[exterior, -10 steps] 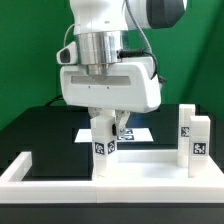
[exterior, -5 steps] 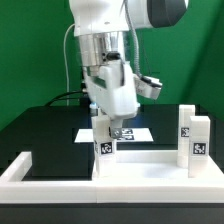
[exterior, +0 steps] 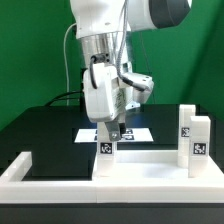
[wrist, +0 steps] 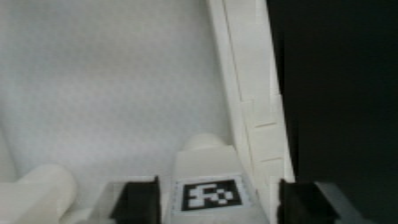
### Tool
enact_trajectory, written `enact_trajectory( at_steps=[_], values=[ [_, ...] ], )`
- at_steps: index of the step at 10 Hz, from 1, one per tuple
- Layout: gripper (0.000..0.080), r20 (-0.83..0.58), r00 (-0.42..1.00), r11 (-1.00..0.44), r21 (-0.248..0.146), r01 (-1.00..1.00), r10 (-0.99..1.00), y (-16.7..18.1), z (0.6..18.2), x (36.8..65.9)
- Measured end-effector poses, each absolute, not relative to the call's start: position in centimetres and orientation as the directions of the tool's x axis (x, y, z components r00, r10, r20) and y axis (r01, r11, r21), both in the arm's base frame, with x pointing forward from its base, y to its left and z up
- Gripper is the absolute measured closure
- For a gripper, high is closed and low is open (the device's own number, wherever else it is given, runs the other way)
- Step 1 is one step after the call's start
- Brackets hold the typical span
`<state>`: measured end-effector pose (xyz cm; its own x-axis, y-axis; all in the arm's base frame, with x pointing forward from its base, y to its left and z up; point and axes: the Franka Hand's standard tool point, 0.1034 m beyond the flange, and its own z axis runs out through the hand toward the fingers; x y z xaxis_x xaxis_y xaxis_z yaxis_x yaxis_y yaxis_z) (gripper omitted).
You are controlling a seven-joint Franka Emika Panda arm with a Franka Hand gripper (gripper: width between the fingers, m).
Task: Assemble desk
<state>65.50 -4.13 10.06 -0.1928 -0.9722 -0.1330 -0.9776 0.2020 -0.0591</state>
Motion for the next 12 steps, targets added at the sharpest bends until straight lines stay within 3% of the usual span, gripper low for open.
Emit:
enact_trajectory(
  at_steps=[1,2,3,4,7,8,9,10,12],
  values=[
    [0.0432,-0.114,0.016,-0.007,-0.079,-0.997,-0.993,-4.1,10.2,65.4],
    [0.0237,-0.1,0.188,-0.178,-0.098,-0.979,-0.977,-4.0,10.3,65.2],
    [0.0237,-0.082,0.315,-0.304,-0.122,-0.945,-0.946,-4.2,10.4,64.8],
    [0.0163,-0.06,0.338,-0.327,-0.139,-0.935,-0.939,-4.6,10.4,64.4],
    [0.015,-0.026,0.517,-0.509,-0.137,-0.85,-0.856,-5.0,10.3,64.5],
    [0.015,0.023,0.779,-0.777,-0.095,-0.622,-0.627,-6.2,10.8,64.8],
    [0.015,0.046,0.873,-0.873,-0.084,-0.481,-0.486,-6.6,11.1,65.1],
    [0.015,0.046,0.935,-0.935,-0.066,-0.349,-0.352,-6.5,11.0,64.9],
    [0.015,0.043,0.918,-0.918,-0.069,-0.391,-0.394,-6.5,11.0,64.9]
  ],
)
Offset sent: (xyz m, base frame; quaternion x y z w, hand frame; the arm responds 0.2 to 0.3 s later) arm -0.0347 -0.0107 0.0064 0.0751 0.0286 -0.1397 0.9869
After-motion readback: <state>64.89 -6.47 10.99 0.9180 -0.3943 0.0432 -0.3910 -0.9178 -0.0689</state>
